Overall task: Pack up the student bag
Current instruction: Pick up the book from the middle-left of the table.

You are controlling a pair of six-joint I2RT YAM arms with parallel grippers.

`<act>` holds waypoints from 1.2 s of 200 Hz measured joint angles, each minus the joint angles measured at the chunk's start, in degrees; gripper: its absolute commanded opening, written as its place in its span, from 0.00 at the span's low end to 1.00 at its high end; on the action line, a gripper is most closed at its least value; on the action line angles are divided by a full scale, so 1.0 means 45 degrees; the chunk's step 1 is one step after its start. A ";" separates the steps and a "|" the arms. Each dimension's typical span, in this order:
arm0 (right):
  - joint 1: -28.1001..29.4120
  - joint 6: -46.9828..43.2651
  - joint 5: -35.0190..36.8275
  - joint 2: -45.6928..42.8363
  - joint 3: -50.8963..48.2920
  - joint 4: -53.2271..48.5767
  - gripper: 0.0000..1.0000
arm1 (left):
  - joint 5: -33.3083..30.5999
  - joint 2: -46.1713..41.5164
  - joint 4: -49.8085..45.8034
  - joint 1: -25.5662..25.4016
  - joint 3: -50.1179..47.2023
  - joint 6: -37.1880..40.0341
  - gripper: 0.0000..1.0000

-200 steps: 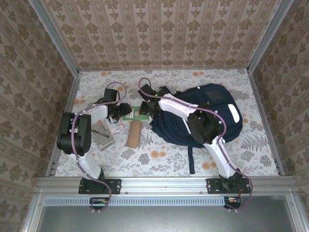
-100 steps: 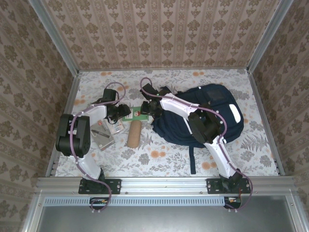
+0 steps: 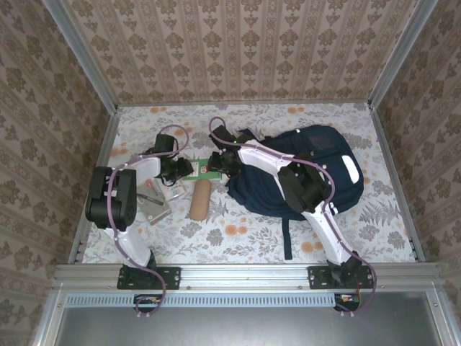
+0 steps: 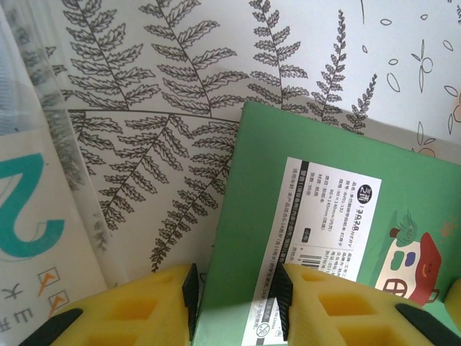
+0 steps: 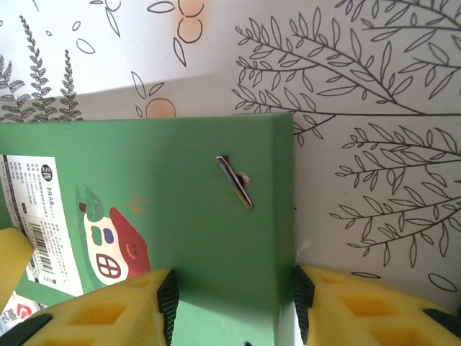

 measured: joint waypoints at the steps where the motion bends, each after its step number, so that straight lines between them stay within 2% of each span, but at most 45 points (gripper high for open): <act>1: -0.0010 0.0000 -0.0024 0.0000 0.0000 0.0000 0.49 | 0.0015 0.0000 0.0005 0.0000 0.0000 0.0000 0.34; 38: -0.0267 0.0107 -0.1093 -0.0243 -0.0714 0.0889 0.47 | 0.0092 0.0034 0.0097 0.0024 0.0000 0.0005 0.33; 77: -0.0792 0.1059 -0.2856 -0.1044 -0.3011 0.3968 0.41 | 0.0151 0.0068 0.0180 0.0092 0.0005 0.0010 0.32; 115: -0.1180 0.2404 -0.3997 -0.1146 -0.4260 0.6892 0.37 | 0.0015 0.0136 0.0194 0.0243 0.0107 0.0015 0.32; 240: -0.1632 0.4085 -0.5323 -0.1146 -0.4983 1.0744 0.32 | -0.0209 0.0359 0.0160 0.0355 0.0447 0.0146 0.32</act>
